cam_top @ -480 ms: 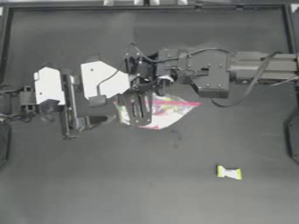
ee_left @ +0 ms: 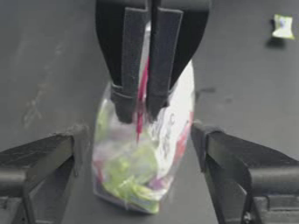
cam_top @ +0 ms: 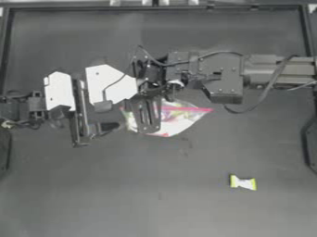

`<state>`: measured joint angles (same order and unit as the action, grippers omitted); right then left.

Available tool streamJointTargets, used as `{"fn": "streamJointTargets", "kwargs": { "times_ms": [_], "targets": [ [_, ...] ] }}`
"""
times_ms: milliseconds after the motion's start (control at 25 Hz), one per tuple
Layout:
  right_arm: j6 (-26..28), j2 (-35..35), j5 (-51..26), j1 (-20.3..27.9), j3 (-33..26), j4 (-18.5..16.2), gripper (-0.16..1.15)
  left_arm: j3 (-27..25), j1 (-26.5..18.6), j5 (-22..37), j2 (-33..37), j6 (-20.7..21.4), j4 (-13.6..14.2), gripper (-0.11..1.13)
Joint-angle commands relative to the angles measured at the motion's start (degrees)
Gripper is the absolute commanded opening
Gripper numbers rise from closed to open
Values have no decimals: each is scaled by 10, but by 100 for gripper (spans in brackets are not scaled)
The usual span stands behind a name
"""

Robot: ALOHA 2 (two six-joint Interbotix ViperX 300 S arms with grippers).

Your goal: Put candy in bag

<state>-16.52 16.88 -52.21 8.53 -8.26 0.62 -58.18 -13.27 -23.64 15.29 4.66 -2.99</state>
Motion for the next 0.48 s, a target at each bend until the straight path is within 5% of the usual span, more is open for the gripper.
{"fn": "streamJointTargets", "kwargs": {
  "times_ms": [40,480],
  "targets": [
    [0,-31,4,-2,-5,2,9,13,-4,-4,5,1,0,98],
    [0,-30,5,-4,-5,2,9,17,-7,-4,4,2,0,76]
  ]
}}
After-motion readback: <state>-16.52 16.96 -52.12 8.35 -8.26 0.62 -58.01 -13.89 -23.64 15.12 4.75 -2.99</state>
